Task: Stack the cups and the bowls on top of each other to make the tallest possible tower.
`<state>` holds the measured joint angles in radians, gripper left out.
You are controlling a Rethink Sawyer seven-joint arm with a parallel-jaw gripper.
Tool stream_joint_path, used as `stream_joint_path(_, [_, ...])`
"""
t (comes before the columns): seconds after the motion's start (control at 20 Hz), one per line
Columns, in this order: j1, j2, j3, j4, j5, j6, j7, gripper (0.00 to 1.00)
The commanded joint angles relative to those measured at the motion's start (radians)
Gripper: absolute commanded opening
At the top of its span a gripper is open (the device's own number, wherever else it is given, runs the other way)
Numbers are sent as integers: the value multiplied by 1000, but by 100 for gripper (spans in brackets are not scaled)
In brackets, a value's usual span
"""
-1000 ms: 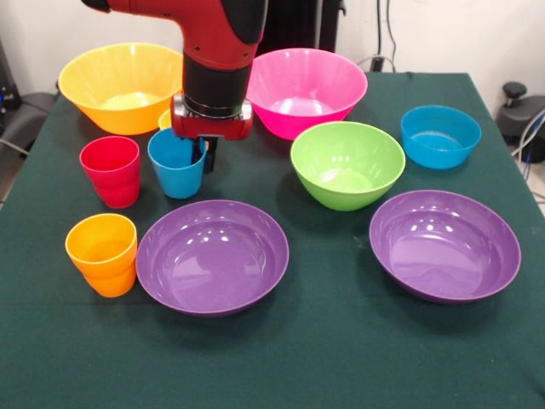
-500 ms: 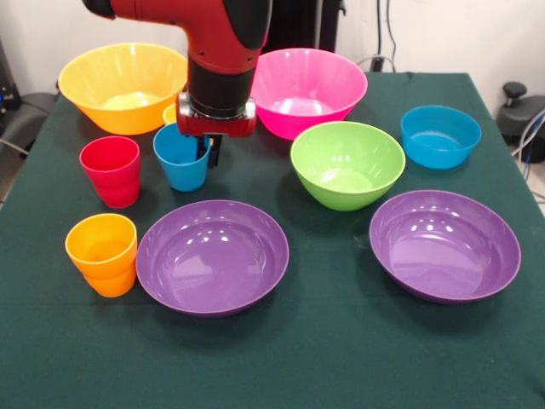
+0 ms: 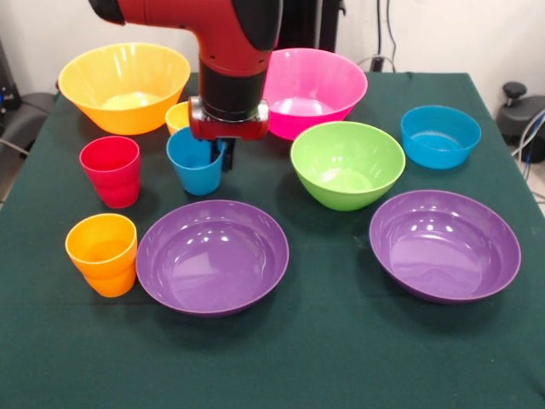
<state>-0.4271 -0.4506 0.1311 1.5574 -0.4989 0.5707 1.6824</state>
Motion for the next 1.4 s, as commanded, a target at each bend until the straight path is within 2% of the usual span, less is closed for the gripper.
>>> stream_joint_path(0.05, [-2, -3, 163, -50, 32, 71, -97, 0])
stream_joint_path(0.35, [0, -14, 194, -82, 44, 125, -115, 0])
stream_joint_path(0.85, [13, -37, 200, -117, 66, 228, -108, 0])
stream_joint_path(1.4, [54, 24, 212, -171, 68, 167, -8, 0])
